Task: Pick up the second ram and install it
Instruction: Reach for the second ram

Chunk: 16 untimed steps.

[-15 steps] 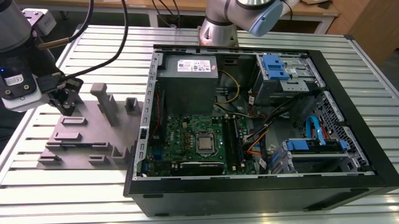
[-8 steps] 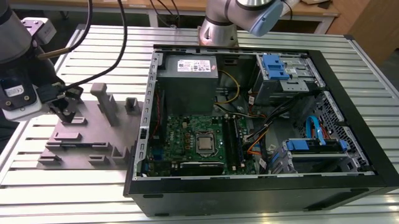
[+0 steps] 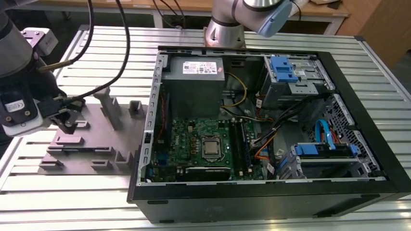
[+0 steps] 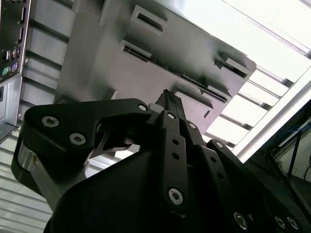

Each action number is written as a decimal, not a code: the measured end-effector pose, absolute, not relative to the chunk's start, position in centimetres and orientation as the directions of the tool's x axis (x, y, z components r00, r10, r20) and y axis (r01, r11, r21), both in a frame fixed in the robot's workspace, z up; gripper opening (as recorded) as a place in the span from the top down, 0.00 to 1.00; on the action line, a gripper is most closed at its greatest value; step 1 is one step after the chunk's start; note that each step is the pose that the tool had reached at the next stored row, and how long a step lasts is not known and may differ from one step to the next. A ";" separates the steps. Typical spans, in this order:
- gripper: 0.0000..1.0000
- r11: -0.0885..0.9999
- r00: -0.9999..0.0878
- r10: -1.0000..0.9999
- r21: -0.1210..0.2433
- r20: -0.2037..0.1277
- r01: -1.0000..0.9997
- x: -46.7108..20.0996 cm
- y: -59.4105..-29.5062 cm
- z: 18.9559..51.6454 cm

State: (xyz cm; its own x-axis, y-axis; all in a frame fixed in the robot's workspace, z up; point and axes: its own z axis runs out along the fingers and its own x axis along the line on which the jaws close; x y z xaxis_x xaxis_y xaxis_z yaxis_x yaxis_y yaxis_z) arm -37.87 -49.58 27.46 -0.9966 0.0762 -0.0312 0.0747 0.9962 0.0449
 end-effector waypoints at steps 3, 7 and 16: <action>0.89 0.996 -0.997 0.076 0.045 -0.031 0.075 -37.9 -49.9 27.1; 0.89 0.996 -0.997 0.076 0.045 -0.031 0.075 -37.9 -50.4 26.7; 0.89 0.996 -0.997 0.076 0.045 -0.031 0.075 -37.9 -51.3 25.6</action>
